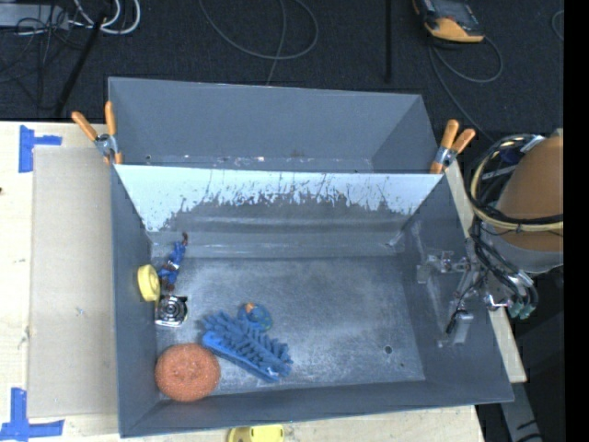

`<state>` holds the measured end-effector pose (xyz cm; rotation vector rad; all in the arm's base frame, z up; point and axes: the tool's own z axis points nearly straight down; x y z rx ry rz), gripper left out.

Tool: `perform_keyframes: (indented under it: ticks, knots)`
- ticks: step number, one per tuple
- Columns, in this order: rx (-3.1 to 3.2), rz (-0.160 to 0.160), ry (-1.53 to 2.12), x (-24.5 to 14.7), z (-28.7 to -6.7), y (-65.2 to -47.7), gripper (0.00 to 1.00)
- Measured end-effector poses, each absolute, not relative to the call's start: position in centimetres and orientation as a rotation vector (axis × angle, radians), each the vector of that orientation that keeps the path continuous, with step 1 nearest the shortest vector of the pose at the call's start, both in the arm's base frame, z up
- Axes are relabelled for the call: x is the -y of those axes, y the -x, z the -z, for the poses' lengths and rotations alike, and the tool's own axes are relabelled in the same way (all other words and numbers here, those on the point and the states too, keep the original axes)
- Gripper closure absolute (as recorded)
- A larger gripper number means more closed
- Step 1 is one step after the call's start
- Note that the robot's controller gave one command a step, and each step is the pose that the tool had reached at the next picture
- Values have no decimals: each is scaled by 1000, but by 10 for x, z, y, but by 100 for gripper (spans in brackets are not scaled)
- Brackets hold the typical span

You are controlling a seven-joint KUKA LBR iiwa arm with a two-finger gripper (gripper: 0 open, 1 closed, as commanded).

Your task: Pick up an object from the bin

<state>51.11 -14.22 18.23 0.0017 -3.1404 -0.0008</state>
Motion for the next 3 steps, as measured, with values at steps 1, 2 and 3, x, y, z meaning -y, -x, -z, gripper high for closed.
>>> perform_keyframes:
  ticks: [1, 2, 3]
  knots:
    - [3139, 0, -76, 114, -183, -506, 0]
    - [3136, 2, -90, 77, -201, -474, 0]
    - [3135, 1, -185, 60, -205, -477, 0]
